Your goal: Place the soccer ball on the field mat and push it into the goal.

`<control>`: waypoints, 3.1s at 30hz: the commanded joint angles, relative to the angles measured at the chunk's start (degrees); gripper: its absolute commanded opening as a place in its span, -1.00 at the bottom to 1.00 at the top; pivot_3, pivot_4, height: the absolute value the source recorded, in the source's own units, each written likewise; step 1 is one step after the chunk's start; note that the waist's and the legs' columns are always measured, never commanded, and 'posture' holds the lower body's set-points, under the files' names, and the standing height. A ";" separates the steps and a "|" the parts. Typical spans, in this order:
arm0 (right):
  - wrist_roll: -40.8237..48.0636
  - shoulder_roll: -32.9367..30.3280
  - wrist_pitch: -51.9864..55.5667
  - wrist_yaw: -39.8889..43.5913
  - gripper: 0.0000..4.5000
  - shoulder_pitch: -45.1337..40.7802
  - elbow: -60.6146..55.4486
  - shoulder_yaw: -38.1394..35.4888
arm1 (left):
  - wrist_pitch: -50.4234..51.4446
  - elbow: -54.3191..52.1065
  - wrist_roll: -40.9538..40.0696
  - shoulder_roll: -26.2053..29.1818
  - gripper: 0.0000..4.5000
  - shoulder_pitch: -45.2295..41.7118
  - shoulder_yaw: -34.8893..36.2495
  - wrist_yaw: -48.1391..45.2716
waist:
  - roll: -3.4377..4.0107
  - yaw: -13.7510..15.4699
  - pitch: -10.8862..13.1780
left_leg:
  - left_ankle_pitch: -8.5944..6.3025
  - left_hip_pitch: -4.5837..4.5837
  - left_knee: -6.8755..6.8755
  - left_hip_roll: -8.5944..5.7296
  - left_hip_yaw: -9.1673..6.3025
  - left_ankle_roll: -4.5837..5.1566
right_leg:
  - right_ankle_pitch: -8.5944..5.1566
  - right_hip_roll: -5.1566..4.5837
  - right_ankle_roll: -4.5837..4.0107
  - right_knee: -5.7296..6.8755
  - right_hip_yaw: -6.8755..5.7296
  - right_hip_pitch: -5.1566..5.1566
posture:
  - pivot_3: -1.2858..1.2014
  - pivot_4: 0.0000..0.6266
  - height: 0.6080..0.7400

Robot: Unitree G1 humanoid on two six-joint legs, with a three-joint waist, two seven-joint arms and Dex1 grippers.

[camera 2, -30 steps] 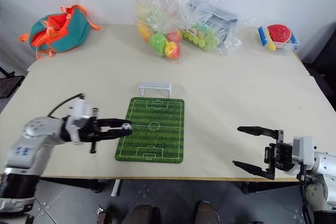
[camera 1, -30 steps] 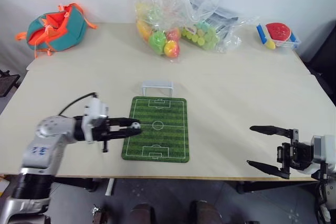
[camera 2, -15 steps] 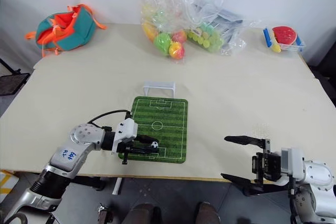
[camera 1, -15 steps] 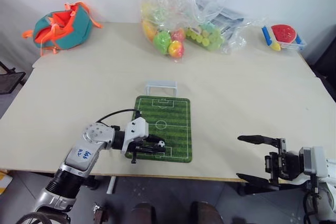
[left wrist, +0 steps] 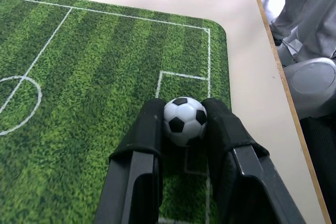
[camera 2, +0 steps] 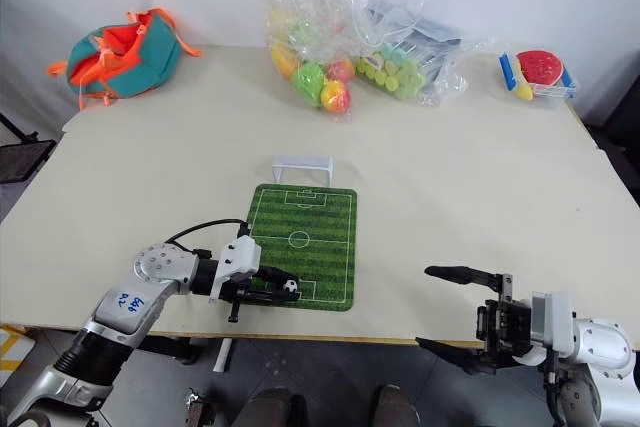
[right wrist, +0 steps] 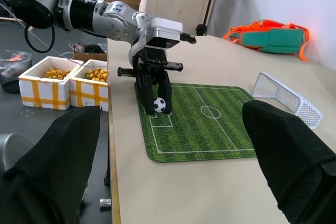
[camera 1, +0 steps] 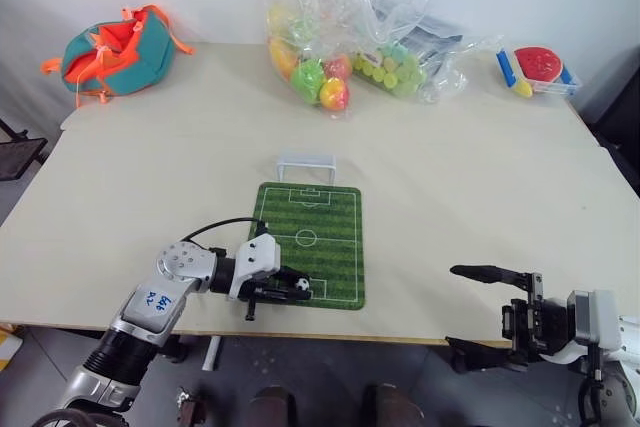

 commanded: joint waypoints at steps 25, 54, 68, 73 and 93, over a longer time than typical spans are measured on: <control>0.22 0.49 0.60 0.18 1.00 -0.53 -0.12 1.53 | -1.67 -1.91 -8.81 -0.24 0.50 3.17 10.25 -1.23 | 0.01 -0.03 0.00 | -0.03 0.00 0.07 0.01 -0.03 0.02 | 0.00 0.00 0.00 0.01 -0.01 0.03 | 0.03 -0.52 1.00; 0.41 0.11 -0.32 -0.26 1.00 -2.17 0.32 0.68 | -7.68 -5.98 -11.30 -1.34 -0.99 18.72 12.02 -5.94 | 0.37 -0.04 0.19 | -0.27 0.06 0.17 0.05 0.03 0.11 | 0.01 0.00 0.01 -0.08 0.01 0.13 | 0.03 -0.52 1.00; -2.43 2.37 1.35 -11.23 1.00 -1.14 -4.40 0.08 | -7.26 10.99 -3.54 -10.31 -0.99 -0.83 7.89 6.35 | 0.38 0.07 0.19 | -0.29 0.10 0.21 0.01 0.03 0.13 | 0.04 0.02 0.07 -0.15 0.00 0.24 | 0.03 -0.52 1.00; -8.61 8.09 -1.73 -22.52 1.00 -1.87 -3.96 -0.12 | -12.35 16.50 -3.02 -12.72 -0.99 -5.10 10.13 9.19 | 0.38 -0.11 0.19 | -0.28 0.09 0.21 0.02 0.06 0.12 | 0.04 0.04 0.07 -0.14 -0.01 0.21 | 0.03 -0.52 1.00; -7.20 6.51 -4.43 -17.51 1.00 -4.64 4.08 0.76 | -14.98 4.26 -12.38 6.16 -0.99 23.73 37.66 4.92 | 0.49 -0.26 0.24 | -0.37 0.08 0.15 0.08 -0.06 0.20 | 0.03 0.00 0.06 -0.15 0.11 0.09 | 0.03 -0.52 1.00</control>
